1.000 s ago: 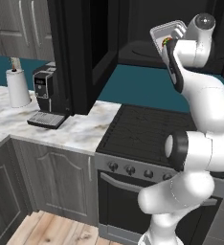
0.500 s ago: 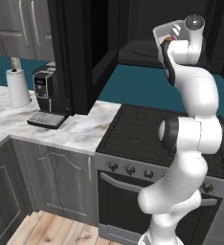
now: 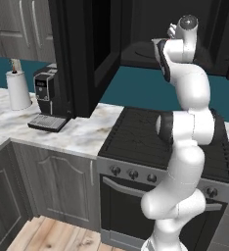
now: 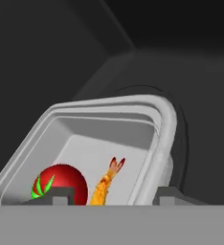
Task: Place the tupperware containing the shrimp and tomato meal in the microwave. Close the microwave door and press the start button to reheat the meal.
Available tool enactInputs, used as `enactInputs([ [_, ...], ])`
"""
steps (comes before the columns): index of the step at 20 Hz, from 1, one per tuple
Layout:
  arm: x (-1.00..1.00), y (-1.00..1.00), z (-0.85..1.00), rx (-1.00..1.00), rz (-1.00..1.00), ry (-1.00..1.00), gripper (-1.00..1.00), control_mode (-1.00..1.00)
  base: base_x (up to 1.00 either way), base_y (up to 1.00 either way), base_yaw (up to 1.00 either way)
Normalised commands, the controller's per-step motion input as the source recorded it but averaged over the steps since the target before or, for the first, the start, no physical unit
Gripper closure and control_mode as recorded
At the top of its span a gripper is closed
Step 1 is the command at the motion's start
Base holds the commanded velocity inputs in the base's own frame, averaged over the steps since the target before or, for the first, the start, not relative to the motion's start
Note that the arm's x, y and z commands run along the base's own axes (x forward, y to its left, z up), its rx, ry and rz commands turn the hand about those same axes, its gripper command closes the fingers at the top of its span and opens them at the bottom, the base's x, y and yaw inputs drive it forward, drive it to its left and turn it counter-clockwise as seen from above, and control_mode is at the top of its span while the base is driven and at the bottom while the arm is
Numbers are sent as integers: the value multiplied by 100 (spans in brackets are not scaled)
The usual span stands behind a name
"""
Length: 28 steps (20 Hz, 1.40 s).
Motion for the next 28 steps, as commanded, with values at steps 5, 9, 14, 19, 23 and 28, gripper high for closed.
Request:
enactInputs([
  [5, 24, -2, -3, 0, -1, -5, -100, -100, 0, 0, 0],
  [9, -30, 0, -11, 0, 0, -13, -100, -100, 0, 0, 0],
  [14, -68, 11, -58, -7, 0, -22, -100, -100, 0, 0, 0],
  [19, -76, 9, -11, -5, 0, -18, -100, -100, 0, 0, 0],
  [23, -100, 1, 81, -7, 0, -14, -100, -100, 0, 0, 0],
  [28, -100, 15, 81, -18, 7, -6, -100, -100, 0, 0, 0],
])
